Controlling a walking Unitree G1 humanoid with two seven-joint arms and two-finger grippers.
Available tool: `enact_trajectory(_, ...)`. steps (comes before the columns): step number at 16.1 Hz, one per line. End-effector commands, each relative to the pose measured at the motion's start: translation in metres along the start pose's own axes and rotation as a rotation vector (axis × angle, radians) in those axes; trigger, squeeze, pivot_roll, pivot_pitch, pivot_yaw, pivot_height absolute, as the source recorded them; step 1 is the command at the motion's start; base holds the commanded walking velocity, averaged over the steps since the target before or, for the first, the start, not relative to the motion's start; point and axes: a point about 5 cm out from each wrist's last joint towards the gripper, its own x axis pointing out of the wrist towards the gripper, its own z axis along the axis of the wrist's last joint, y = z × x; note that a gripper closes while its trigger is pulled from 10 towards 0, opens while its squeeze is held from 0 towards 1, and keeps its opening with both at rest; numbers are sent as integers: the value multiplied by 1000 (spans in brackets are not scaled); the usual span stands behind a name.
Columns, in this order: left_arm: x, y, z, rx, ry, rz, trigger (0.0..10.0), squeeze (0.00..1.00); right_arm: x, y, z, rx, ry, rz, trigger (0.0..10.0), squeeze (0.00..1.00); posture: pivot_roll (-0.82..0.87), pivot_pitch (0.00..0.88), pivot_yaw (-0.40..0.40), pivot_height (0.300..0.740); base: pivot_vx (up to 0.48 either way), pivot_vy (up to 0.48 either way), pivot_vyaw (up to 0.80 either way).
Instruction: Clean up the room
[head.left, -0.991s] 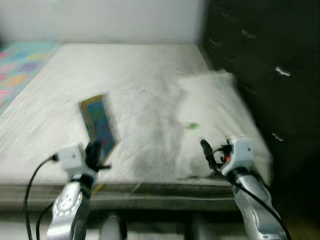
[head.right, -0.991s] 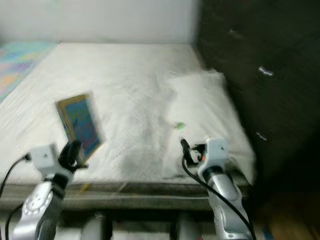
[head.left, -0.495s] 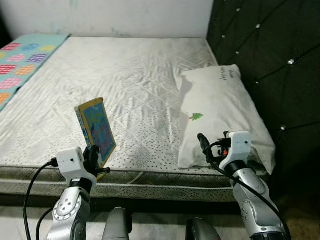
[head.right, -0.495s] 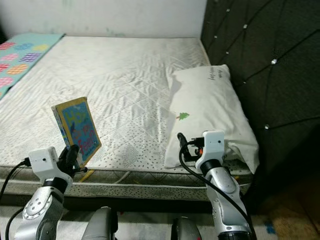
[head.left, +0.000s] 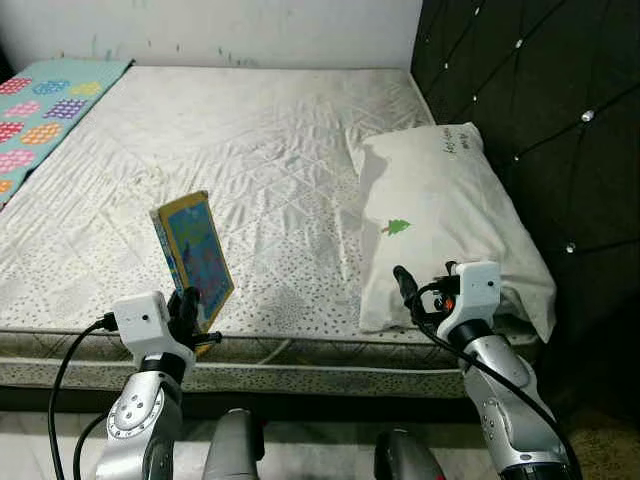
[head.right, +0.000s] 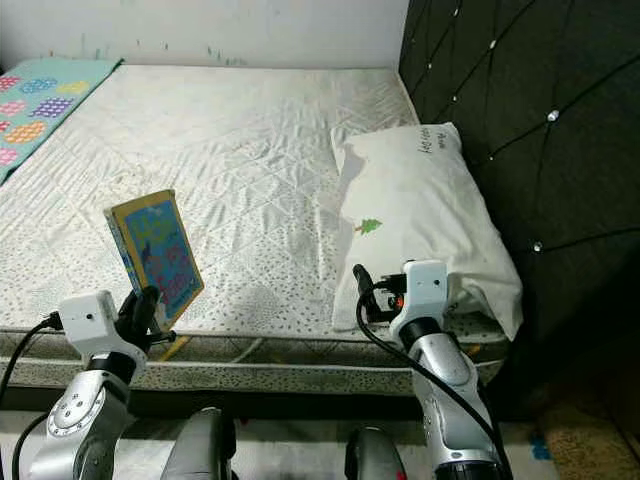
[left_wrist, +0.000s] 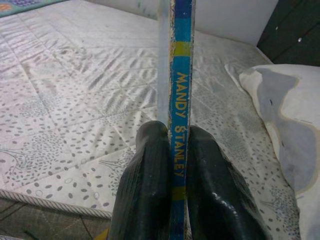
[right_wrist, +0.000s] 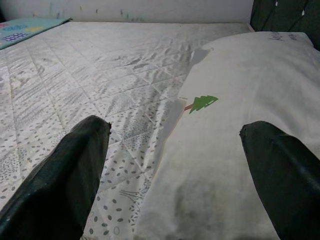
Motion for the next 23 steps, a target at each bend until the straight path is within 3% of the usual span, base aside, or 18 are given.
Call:
enact_trajectory(1, 2, -2, 13, 10, -68, -19, 10000, 0, 1, 0, 1, -4, -4, 5, 10000, 0, -72, 48, 29, 610, 0, 0, 0)
enact_trajectory(6, 3, -2, 13, 5, -69, -26, 10000, 0, 1, 1, 1, 1, -3, 9, 10000, 0, -71, 53, 29, 569, 148, 0, 0)
enact_trajectory(23, 4, -3, 14, 7, -70, -36, 10000, 0, 2, -1, 1, -9, 0, -6, 10000, 0, -73, 61, 32, 569, 279, 0, 0)
